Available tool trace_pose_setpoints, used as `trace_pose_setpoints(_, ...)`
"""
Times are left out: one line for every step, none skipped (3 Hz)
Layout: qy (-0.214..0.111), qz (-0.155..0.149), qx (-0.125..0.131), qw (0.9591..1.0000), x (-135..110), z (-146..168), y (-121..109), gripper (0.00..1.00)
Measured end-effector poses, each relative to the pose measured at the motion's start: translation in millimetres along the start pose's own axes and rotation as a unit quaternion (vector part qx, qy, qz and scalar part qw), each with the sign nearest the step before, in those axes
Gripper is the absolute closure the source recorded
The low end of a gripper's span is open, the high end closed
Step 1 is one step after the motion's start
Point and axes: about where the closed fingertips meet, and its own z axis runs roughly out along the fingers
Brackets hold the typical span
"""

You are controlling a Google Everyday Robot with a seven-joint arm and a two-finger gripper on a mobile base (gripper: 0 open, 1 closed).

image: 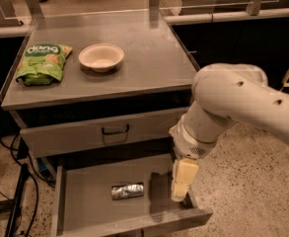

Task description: Pick redbull can from middle drawer and place on counter

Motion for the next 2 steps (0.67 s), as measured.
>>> trace_pose_setpoints(-0.021, 0.006, -0.021, 0.9995, -8.1, 44.3, -9.7, 0.00)
trace_pose_setpoints(-0.023, 0.008, -0.023, 0.9994, -7.6, 48.5, -10.5, 0.00)
